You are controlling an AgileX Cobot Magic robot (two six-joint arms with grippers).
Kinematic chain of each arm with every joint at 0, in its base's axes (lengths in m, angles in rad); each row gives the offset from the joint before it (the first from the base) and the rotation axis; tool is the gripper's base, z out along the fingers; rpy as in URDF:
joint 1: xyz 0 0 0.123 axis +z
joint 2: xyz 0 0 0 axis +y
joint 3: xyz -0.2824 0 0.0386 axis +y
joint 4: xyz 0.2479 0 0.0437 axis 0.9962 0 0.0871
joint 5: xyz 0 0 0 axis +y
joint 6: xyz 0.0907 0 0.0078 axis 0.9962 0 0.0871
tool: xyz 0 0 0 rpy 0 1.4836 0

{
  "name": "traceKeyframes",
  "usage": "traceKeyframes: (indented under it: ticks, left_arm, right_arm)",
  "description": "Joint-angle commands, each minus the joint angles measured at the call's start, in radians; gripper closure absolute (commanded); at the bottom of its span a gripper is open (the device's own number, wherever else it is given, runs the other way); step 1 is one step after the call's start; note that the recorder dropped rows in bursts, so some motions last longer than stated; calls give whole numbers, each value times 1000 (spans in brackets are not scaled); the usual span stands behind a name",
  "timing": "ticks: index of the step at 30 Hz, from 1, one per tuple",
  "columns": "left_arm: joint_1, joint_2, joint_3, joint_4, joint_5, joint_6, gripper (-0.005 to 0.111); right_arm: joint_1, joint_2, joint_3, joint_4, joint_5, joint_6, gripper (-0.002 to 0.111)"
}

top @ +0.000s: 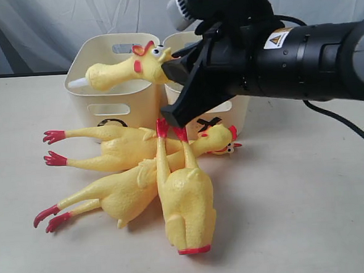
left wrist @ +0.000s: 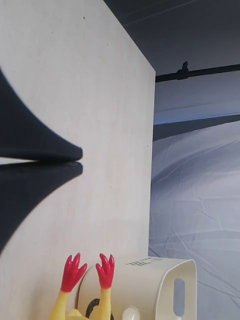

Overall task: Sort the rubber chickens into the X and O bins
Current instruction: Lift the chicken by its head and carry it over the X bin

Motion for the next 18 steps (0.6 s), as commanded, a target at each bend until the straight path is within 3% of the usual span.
traceKeyframes:
  ticks: [1,11,18]
  left_arm:
    - [1,-6,3,7,0,-1,107]
    - [1,-6,3,7,0,-1,107]
    - [1,-6,3,7,0,-1,107]
  right_arm:
    - [-3,-8,-7,9,-68,1,109]
    - [-3,-8,-3,94,-256,-38,109]
    - [-3,-6,-3,535,-468,-406,109]
